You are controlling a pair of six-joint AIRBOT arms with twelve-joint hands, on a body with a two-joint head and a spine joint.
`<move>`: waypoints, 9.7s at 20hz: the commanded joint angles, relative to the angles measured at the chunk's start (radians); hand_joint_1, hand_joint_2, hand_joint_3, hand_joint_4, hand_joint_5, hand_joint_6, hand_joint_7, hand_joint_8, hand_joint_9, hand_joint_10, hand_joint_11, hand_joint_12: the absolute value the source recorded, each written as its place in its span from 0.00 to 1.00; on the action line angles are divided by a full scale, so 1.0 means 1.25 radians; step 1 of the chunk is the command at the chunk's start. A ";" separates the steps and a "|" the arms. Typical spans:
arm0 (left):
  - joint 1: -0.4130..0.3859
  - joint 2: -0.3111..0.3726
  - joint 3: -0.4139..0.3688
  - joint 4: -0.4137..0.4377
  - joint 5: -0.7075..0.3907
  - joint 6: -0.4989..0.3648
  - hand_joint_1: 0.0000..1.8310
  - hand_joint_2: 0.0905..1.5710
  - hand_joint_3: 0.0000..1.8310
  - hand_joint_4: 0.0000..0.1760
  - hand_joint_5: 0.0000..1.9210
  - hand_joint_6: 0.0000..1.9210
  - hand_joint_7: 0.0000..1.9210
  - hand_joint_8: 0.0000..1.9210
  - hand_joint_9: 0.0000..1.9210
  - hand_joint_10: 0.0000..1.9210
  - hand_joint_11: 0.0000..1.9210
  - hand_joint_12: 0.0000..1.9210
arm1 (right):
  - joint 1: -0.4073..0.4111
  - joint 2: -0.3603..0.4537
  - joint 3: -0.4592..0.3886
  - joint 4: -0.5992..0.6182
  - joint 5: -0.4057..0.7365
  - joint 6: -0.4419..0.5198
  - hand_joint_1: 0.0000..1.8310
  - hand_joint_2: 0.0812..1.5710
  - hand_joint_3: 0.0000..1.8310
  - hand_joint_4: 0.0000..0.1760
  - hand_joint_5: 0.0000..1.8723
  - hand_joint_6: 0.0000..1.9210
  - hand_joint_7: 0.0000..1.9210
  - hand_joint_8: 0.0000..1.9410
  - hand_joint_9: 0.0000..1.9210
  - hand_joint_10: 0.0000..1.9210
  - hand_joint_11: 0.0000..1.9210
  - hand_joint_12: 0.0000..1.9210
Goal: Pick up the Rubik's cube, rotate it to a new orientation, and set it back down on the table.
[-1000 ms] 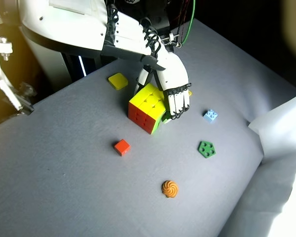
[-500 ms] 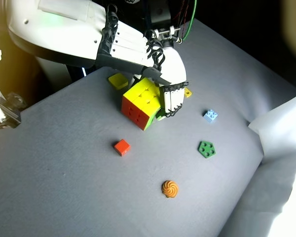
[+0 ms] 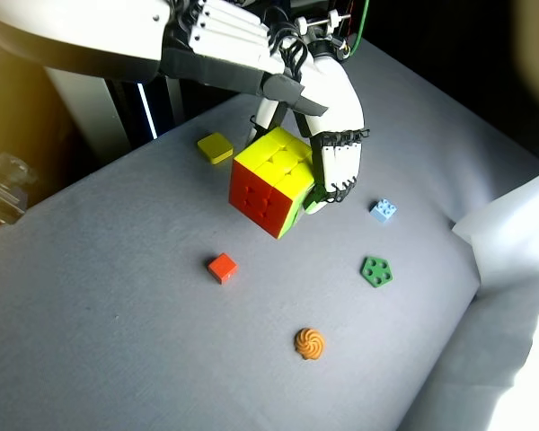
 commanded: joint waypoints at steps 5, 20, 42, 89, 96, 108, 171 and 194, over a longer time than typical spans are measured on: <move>-0.024 0.012 0.004 0.066 -0.007 -0.007 0.64 0.78 0.00 0.00 0.44 0.61 0.33 0.80 0.31 0.62 0.24 0.71 | 0.014 0.016 0.000 0.021 0.010 -0.013 0.07 0.60 0.00 0.00 0.05 0.00 0.04 0.00 0.01 0.00 0.00 0.04; -0.053 0.017 0.007 0.068 0.018 -0.003 0.63 0.79 0.00 0.00 0.43 0.64 0.32 0.80 0.32 0.57 0.25 0.71 | -0.018 0.031 0.001 -0.015 0.030 0.008 0.06 0.66 0.00 0.00 0.23 0.01 0.28 0.01 0.26 0.03 0.02 0.55; -0.072 0.017 0.010 0.055 0.017 0.002 0.67 0.76 0.00 0.00 0.49 0.51 0.34 0.78 0.33 0.65 0.29 0.72 | -0.115 0.016 0.001 -0.041 0.045 0.008 0.67 0.79 0.00 0.00 0.14 0.00 0.37 1.00 0.45 1.00 0.46 1.00; -0.091 0.019 0.021 0.045 0.016 0.014 0.73 0.76 0.00 0.00 0.47 0.51 0.35 0.74 0.35 0.80 0.34 0.74 | -0.209 -0.016 0.016 -0.065 0.050 0.026 0.64 0.80 0.00 0.00 0.12 0.00 0.45 0.99 0.50 1.00 0.49 1.00; -0.092 0.019 0.021 0.045 0.016 0.014 0.73 0.76 0.00 0.00 0.47 0.52 0.34 0.75 0.35 0.81 0.31 0.73 | -0.227 -0.020 0.017 -0.066 0.048 0.027 0.63 0.79 0.00 0.00 0.14 0.00 0.43 0.99 0.49 1.00 0.46 1.00; -0.093 0.021 0.021 0.045 0.016 0.014 0.73 0.76 0.00 0.00 0.48 0.50 0.33 0.75 0.34 0.82 0.31 0.71 | -0.160 -0.017 0.010 -0.067 0.073 0.027 0.63 0.78 0.00 0.00 0.11 0.00 0.45 0.97 0.50 1.00 0.47 1.00; -0.107 0.026 0.026 0.039 0.016 0.014 0.66 0.77 0.00 0.00 0.49 0.52 0.30 0.82 0.27 0.54 0.14 0.66 | -0.147 -0.055 0.053 -0.067 0.076 0.020 0.71 0.78 0.01 0.00 0.17 0.00 0.39 0.82 0.51 1.00 0.53 1.00; -0.110 0.025 0.028 0.038 0.016 0.014 0.67 0.78 0.00 0.00 0.48 0.55 0.28 0.82 0.23 0.70 0.16 0.70 | -0.193 -0.099 0.064 -0.067 -0.034 -0.030 0.62 0.79 0.00 0.00 0.12 0.00 0.49 1.00 0.55 1.00 0.55 1.00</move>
